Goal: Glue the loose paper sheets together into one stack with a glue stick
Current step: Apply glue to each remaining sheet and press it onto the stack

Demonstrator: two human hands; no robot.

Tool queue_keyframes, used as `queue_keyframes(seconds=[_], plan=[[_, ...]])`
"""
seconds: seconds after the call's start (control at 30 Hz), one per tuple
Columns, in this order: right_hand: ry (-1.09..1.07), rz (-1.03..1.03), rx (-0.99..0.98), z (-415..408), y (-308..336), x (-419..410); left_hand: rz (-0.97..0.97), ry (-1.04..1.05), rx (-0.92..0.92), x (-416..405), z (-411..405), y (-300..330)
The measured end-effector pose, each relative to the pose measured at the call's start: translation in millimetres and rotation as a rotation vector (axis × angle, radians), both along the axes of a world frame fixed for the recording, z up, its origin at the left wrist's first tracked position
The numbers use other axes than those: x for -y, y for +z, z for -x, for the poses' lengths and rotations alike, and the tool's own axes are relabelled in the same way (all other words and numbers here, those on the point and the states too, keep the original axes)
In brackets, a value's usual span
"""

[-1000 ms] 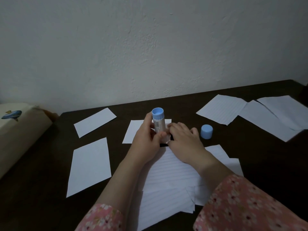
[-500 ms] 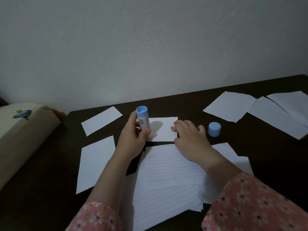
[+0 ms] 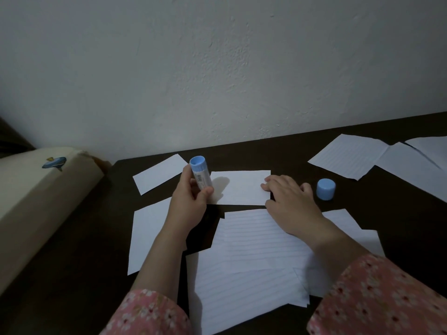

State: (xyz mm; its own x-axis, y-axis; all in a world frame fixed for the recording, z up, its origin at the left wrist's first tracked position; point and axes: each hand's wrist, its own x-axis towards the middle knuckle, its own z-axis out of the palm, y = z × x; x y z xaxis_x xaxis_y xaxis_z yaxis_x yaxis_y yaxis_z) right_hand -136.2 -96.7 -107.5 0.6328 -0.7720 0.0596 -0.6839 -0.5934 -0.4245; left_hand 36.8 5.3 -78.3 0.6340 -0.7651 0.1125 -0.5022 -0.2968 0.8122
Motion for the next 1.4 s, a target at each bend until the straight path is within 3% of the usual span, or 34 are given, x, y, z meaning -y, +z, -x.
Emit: queue_keyframes(seconds=[0.23,0.37,0.67,0.9,1.07,1.2,1.4], plan=[[-0.012,-0.009,0.009,0.3,-0.6,-0.1,0.045,0.106,-0.1,-3.0,-8.0,-5.1],[-0.027,-0.013,0.025,0.3,0.5,-0.6,0.366,0.262,-0.411,-5.3,-6.9,-8.0],[-0.034,-0.017,0.068,3.2,0.9,-1.1,0.698,0.434,-0.547,4.6,6.8,8.6],[-0.058,-0.039,0.158,2.0,0.7,2.1,0.44,0.224,-0.381,9.7,22.7,13.3],[-0.04,-0.036,0.105,3.2,2.9,4.2,0.231,0.04,-0.147,28.7,47.2,27.8],[-0.007,-0.049,0.086,3.4,4.5,5.1,0.137,-0.083,-0.08,50.2,54.5,32.9],[0.016,0.005,-0.015,3.5,1.7,2.5,0.046,-0.1,0.024,72.0,50.0,16.5]])
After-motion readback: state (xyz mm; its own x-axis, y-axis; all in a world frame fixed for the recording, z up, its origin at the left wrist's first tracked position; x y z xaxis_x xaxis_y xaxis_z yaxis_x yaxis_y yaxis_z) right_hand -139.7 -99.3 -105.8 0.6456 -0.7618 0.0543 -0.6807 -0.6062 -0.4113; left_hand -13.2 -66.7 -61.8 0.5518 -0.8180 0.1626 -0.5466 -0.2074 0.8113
